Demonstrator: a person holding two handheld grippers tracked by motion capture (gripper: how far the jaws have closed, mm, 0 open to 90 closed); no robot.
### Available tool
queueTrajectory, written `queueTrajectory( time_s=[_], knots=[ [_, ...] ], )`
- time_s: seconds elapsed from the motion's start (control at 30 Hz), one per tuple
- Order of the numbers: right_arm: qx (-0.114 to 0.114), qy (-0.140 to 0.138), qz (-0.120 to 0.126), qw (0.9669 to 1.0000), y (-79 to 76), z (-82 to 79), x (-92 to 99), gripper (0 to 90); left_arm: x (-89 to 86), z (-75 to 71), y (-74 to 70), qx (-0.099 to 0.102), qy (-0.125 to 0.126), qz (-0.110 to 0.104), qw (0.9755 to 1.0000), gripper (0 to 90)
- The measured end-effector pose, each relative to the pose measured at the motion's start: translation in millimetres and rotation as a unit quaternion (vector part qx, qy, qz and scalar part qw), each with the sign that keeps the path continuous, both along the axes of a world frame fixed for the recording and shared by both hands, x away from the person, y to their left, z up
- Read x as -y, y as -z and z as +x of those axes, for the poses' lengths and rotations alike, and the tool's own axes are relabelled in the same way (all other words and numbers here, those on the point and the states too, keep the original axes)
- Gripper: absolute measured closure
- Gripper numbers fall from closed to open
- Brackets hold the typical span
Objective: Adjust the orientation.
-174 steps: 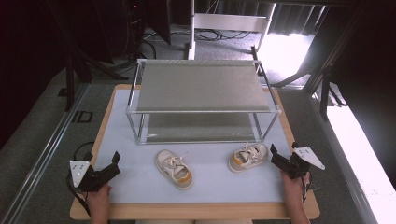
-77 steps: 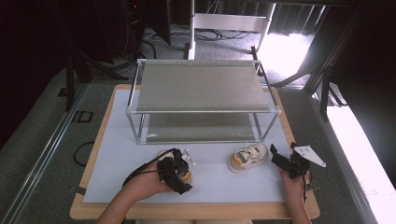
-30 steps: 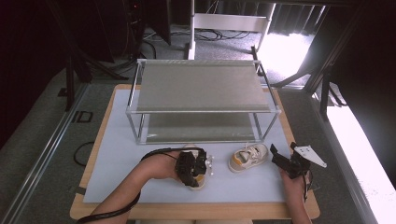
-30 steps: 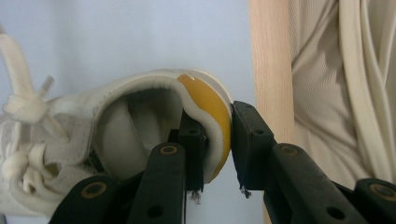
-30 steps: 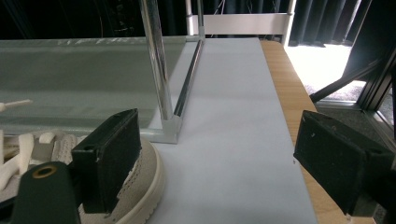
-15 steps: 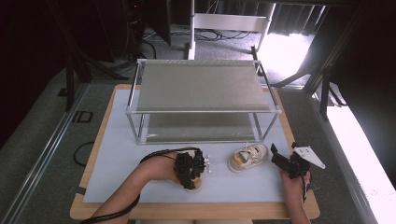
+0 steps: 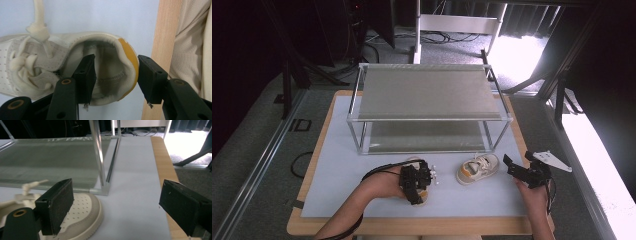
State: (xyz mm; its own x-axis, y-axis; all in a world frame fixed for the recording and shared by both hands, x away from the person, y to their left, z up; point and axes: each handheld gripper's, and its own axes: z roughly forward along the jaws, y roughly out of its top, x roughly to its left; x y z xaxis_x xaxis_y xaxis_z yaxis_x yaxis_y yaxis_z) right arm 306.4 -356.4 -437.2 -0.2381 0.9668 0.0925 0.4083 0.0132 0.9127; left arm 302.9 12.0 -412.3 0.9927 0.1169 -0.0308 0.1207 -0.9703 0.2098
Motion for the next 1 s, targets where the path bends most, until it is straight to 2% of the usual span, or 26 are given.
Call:
queueTrajectory(
  time_s=[0.1, 0.13, 0.17, 0.2, 0.27, 0.37, 0.43, 0.57, 0.6, 0.67, 0.73, 0.9, 0.97, 1.0],
  knots=[
    [-0.019, -0.025, -0.007, 0.9995, -16.8, -1.5, -3.5, 16.8, -0.2, 1.1, 0.6, -0.004, -0.001, -0.001, 1.0, 49.5],
    [-0.019, -0.025, -0.007, 0.9995, -16.8, -1.5, -3.5, 16.8, -0.2, 1.1, 0.6, -0.004, -0.001, -0.001, 1.0, 49.4],
    [-0.029, -0.033, -0.009, 0.999, -22.4, -1.6, -5.4, 16.8, 0.3, 1.3, 0.6, -0.004, 0.001, 0.002, 1.0, 49.4],
    [-0.035, -0.049, -0.009, 0.9982, -32.0, -2.6, -9.7, 18.6, 0.6, 1.6, 0.4, -0.004, 0.003, 0.003, 1.0, 49.4],
    [-0.041, -0.067, -0.01, 0.9969, -41.8, -4.4, -15.6, 20.4, 1.3, 2.0, -0.2, -0.004, 0.005, 0.006, 1.0, 49.4],
    [-0.051, -0.083, -0.031, 0.9947, -55.2, -6.2, -26.9, 19.8, 2.3, 2.7, -2.0, -0.006, 0.003, 0.008, 0.9999, 49.4],
    [-0.067, -0.099, -0.037, 0.9922, -62.6, -6.3, -35.4, 20.8, 2.1, 2.9, -3.0, -0.02, 0.006, 0.01, 0.9997, 49.6],
    [-0.105, -0.134, -0.062, 0.9835, -70.5, -3.8, -54.9, 24.2, 0.9, 2.2, -2.7, -0.025, 0.001, 0.008, 0.9997, 49.6],
    [-0.116, -0.142, -0.069, 0.9807, -71.7, -2.9, -60.8, 27.6, 0.8, 2.2, -2.6, -0.024, 0.001, 0.008, 0.9997, 49.6],
    [-0.123, -0.154, -0.081, 0.9771, -73.1, -1.5, -68.6, 29.8, 0.6, 2.4, -2.8, -0.023, 0.001, 0.009, 0.9997, 49.6],
    [-0.137, -0.17, -0.084, 0.9723, -74.2, 0.5, -76.7, 31.3, 0.6, 1.8, -3.5, -0.019, 0.002, 0.009, 0.9998, 49.5],
    [-0.175, -0.19, -0.093, 0.9615, -74.3, 5.0, -95.1, 34.3, 1.0, -0.7, -7.0, -0.013, 0.003, 0.001, 0.9999, 49.5],
    [-0.195, -0.202, -0.087, 0.956, -73.9, 7.0, -101.6, 38.9, 1.7, -1.5, -6.3, -0.013, 0.006, 0.005, 0.9999, 49.5],
    [-0.199, -0.207, -0.093, 0.9535, -73.5, 7.9, -104.9, 39.5, 2.1, -1.7, -5.9, -0.013, 0.009, 0.008, 0.9999, 49.5]
  ],
)
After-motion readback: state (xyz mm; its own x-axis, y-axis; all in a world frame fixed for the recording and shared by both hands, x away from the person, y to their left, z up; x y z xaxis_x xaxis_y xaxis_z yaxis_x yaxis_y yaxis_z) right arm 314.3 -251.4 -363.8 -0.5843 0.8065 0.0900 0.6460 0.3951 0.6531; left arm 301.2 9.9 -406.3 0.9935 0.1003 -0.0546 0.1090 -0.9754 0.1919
